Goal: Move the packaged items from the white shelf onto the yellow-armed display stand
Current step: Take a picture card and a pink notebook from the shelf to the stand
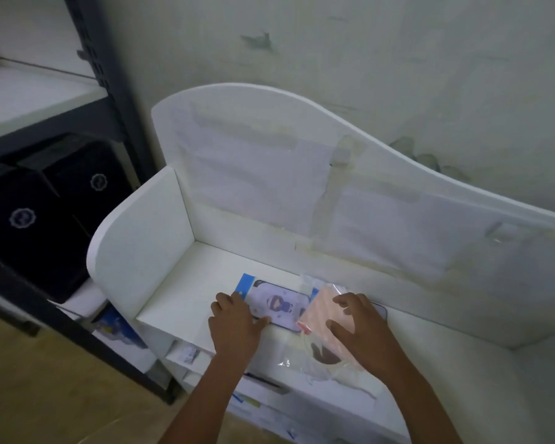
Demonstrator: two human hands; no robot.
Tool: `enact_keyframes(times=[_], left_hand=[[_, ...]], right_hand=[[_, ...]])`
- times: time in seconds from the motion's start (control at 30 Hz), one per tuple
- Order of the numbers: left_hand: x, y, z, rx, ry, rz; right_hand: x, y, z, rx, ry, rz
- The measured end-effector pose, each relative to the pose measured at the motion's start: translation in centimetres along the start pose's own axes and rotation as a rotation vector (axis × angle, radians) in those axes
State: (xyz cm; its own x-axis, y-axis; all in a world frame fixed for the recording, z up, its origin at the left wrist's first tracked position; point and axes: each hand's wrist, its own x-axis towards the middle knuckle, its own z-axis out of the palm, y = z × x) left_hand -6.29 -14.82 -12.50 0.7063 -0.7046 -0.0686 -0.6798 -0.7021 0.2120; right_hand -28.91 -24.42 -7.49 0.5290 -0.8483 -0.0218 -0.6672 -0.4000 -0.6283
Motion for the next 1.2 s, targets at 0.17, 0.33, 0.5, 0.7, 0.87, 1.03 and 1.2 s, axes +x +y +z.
enact_keyframes(times=[0.17,0.33,0.5,0.7,0.87,1.03,1.2], left_hand=[[0.4,-0.4,0.4,-0.084,-0.006,0.022],[1.6,-0.2,0.5,-0.232,-0.047,0.014],[2.3,0.0,0.3,-0.436,-0.129,-0.06],[3.5,-0.4,0.5,-0.465,-0.157,-0.078],[3.4,-0.7,0.5,-0.445,-0.107,-0.059],[2.8,-0.8,-0.1,-0.554,-0.009,-0.075],[3.4,-0.6,-1.9,-1.044,-0.055,-0.204]], right_hand=[[-1.0,-0.3,0.5,0.012,0.018,0.036],[-0.8,-0.6,0.5,0.024,0.036,0.062],[-0.7,-0.6,0.4,0.037,0.048,0.077],[-0.6,-0.8,0.1,0.052,0.059,0.081],[-0.6,-0.3,-0.3,0.02,0.067,0.077],[-0.8,0.0,-0.5,0.01,0.071,0.099],[-1.3,0.6,-0.8,-0.024,0.086,0.122]])
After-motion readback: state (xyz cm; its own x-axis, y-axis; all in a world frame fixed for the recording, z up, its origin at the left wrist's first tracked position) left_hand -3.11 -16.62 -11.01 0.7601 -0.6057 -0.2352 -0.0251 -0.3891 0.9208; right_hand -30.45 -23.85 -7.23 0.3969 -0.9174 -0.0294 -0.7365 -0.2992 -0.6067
